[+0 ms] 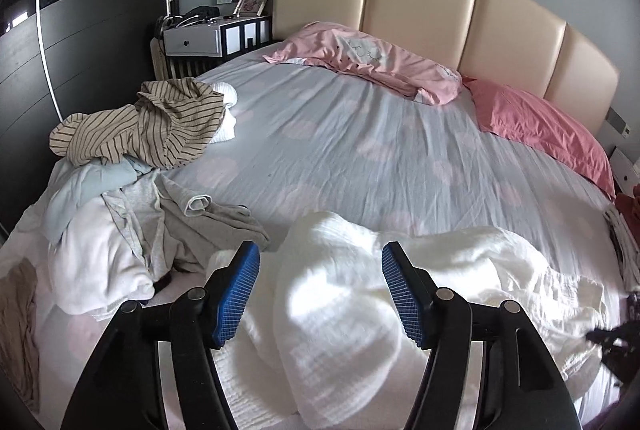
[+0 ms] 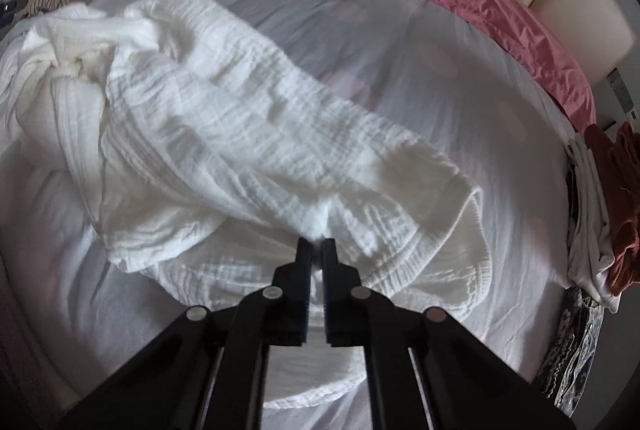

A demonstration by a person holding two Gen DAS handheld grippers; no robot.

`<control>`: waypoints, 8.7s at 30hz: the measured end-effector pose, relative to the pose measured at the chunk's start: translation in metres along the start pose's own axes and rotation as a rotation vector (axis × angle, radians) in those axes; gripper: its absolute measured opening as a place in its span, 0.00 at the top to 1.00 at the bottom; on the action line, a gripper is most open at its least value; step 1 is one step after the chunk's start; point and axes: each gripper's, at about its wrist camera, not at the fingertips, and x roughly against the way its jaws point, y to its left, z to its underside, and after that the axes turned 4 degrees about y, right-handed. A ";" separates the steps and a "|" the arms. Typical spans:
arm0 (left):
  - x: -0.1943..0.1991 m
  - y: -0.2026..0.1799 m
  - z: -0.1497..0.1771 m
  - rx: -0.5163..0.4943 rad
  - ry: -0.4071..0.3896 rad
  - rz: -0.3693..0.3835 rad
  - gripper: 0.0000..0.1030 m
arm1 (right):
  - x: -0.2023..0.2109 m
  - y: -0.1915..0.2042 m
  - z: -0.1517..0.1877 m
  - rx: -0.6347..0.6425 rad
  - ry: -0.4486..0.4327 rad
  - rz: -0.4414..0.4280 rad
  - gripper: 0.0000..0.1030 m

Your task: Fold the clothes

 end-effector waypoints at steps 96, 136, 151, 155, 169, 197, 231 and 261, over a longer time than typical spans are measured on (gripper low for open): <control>-0.012 -0.150 0.100 -0.875 0.227 0.151 0.85 | 0.062 -0.254 0.053 -0.335 0.066 0.515 0.97; 0.020 -0.093 -0.053 -0.511 0.034 -0.003 0.95 | 0.128 -0.199 0.050 -0.224 -0.137 0.493 0.97; -0.215 -0.148 -0.112 -0.602 0.249 -0.165 0.95 | -0.075 -0.242 -0.068 -0.143 0.075 0.420 0.97; -0.257 -0.149 -0.106 -0.583 0.325 -0.155 0.93 | -0.108 -0.244 -0.072 -0.148 0.118 0.377 0.97; -0.200 -0.120 -0.111 -0.408 0.291 -0.069 0.34 | -0.045 -0.251 -0.064 -0.310 0.076 0.246 0.63; -0.090 -0.058 0.030 -0.129 0.349 0.135 0.66 | 0.040 -0.051 0.048 -0.450 -0.206 -0.294 0.60; -0.107 -0.060 0.050 -0.147 0.419 0.154 0.70 | 0.016 -0.051 0.043 -0.450 -0.143 -0.324 0.60; -0.145 0.018 -0.176 -0.368 0.188 -0.264 0.96 | -0.016 -0.035 0.020 -0.356 -0.081 -0.179 0.60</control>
